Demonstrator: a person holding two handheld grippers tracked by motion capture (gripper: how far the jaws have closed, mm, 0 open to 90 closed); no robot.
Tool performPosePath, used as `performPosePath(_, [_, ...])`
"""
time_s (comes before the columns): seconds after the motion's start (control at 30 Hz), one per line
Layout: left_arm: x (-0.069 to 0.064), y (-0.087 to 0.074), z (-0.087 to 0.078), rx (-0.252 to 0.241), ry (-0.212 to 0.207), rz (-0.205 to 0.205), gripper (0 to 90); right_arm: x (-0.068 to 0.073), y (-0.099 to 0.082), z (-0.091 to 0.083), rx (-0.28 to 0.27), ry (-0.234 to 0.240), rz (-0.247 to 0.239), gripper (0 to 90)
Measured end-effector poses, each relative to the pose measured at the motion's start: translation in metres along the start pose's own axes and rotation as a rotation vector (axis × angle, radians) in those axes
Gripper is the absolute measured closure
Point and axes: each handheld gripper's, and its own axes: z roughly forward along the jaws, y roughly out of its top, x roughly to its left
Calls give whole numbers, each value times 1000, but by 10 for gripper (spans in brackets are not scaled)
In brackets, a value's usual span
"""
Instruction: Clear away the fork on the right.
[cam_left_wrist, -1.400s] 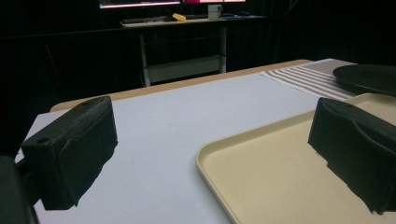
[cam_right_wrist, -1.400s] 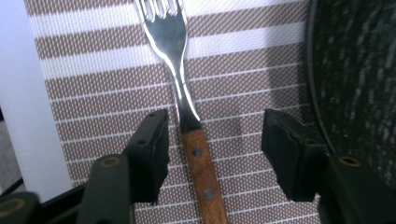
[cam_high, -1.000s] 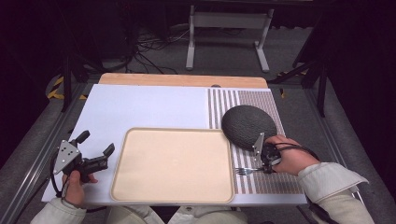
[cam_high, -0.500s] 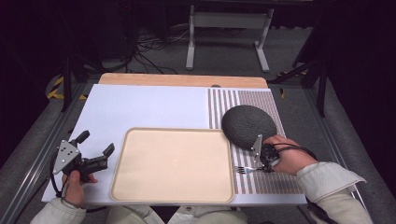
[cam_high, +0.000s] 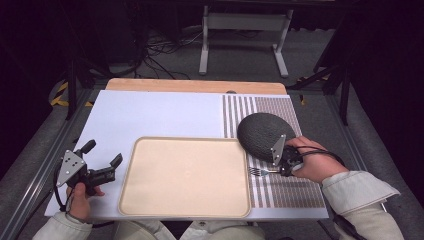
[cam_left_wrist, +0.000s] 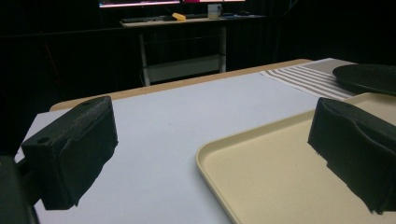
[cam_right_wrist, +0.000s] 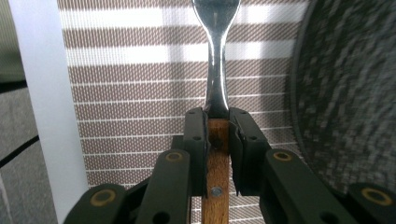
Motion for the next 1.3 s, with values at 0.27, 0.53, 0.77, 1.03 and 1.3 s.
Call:
performPosePath(0.27, [0, 0, 0, 1, 0, 1, 19, -2, 8, -20, -38, -37, 17, 776])
performPosePath(0.53, [0, 0, 0, 0, 0, 0, 19, -7, 23, -37, -87, -78, 21, 776])
performPosePath(0.77, [0, 0, 0, -2, 0, 1, 19, -10, 40, -45, -181, -90, 88, 776])
performPosePath(1.03, [0, 0, -1, 0, 0, 3, 19, -9, 66, -49, -243, -65, 159, 776])
performPosePath(1.3, [1, 0, -1, -1, 1, 2, 19, -8, 92, -49, -285, -77, 239, 776])
